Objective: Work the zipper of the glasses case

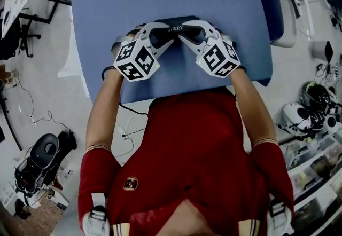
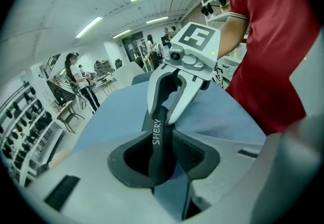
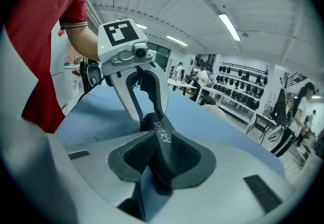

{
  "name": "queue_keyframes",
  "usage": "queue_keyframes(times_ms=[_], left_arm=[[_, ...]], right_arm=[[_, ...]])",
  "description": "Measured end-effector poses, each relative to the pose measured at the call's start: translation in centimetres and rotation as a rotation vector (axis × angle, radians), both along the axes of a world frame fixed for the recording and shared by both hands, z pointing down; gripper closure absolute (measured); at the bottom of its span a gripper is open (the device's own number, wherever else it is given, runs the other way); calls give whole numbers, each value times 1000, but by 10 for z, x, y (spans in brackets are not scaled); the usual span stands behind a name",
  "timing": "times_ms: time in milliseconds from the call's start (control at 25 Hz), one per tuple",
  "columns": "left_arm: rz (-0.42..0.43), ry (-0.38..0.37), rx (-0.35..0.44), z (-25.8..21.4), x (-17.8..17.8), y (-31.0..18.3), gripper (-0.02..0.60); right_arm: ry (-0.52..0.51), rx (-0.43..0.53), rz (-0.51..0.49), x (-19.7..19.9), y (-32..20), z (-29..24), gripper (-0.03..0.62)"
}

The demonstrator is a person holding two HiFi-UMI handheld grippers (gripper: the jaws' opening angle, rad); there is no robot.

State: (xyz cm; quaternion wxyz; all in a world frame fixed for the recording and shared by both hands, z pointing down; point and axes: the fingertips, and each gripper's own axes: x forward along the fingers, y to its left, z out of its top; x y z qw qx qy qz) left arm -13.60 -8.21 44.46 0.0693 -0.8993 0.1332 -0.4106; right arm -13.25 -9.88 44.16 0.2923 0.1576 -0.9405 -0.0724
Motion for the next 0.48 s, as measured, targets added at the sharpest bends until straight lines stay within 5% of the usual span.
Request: queue_keyframes(times_ms=[480], left_arm=[[-29, -92, -32, 13, 14, -5, 451]], right_arm=[[-1, 12, -94, 13, 6, 1, 494]])
